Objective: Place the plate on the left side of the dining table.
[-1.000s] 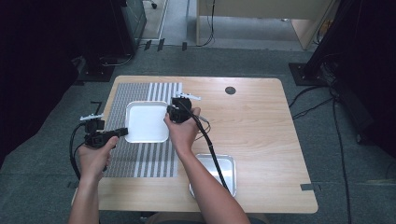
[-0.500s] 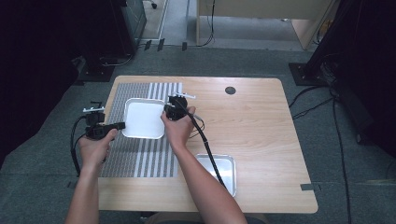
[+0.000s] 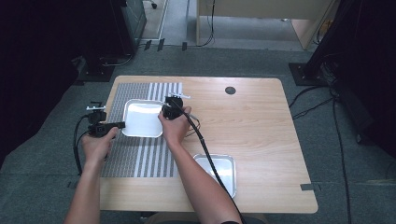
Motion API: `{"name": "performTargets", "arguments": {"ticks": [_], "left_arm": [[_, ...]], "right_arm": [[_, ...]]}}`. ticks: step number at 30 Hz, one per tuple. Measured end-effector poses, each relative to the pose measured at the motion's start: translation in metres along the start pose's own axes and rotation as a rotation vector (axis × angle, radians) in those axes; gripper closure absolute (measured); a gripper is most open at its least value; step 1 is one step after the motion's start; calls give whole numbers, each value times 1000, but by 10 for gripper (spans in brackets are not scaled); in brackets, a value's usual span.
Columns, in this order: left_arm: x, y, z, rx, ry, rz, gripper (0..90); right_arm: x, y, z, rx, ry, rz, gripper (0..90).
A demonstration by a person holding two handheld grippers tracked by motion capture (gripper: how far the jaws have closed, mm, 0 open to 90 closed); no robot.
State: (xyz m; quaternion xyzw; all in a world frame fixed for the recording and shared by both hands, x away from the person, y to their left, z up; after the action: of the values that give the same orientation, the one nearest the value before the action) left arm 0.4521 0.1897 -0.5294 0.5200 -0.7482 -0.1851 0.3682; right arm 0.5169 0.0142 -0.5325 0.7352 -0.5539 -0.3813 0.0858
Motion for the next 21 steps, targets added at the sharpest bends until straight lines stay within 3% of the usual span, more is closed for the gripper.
{"name": "performTargets", "arguments": {"ticks": [7, 21], "left_arm": [[-11, -20, -1, -13, 5, -32, 891], [-19, -35, 5, -45, 37, -46, 888]], "right_arm": [[3, -19, 1, -12, 61, 32, 891], [11, -36, 11, -28, 103, 28, 860]]}}
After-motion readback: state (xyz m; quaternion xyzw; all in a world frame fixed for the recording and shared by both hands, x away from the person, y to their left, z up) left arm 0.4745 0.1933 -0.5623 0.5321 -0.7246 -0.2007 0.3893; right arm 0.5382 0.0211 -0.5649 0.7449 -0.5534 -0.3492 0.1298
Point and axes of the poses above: each handheld gripper's, and its own axes: y roughly backward along the jaws, z roughly out of its underside, x roughly to its right, the point moved 10 cm from there along -y, roughly forward along the jaws, and after that the axes turned 5 degrees about x, right-handed, at the moved point
